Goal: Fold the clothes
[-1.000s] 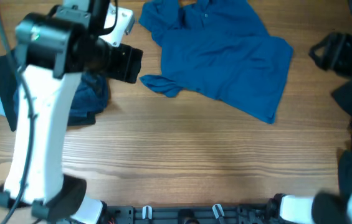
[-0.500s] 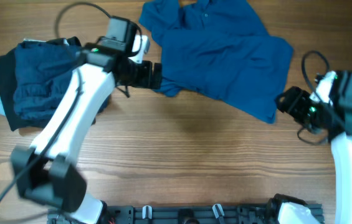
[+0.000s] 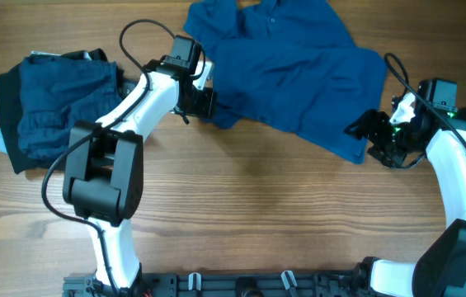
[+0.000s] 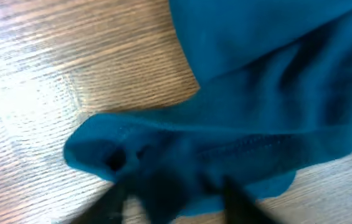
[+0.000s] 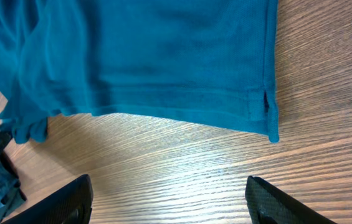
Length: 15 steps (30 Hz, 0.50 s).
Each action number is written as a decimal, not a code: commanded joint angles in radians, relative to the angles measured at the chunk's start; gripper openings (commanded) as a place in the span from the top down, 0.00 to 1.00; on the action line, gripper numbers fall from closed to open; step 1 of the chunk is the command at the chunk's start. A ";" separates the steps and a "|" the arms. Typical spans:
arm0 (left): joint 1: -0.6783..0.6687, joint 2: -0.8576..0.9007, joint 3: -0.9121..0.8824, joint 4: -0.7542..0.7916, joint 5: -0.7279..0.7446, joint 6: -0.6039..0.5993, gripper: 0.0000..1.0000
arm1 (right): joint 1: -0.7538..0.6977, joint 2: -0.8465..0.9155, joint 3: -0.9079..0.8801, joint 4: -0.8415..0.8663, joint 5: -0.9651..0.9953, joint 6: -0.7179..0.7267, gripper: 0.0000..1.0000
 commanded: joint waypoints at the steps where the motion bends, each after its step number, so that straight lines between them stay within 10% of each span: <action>1: 0.009 -0.002 0.000 -0.024 -0.001 0.026 0.93 | -0.002 0.003 0.011 0.003 -0.018 -0.015 0.21; 15: 0.009 -0.204 0.011 -0.603 0.053 -0.163 0.96 | -0.003 0.048 0.010 0.037 0.151 0.009 0.21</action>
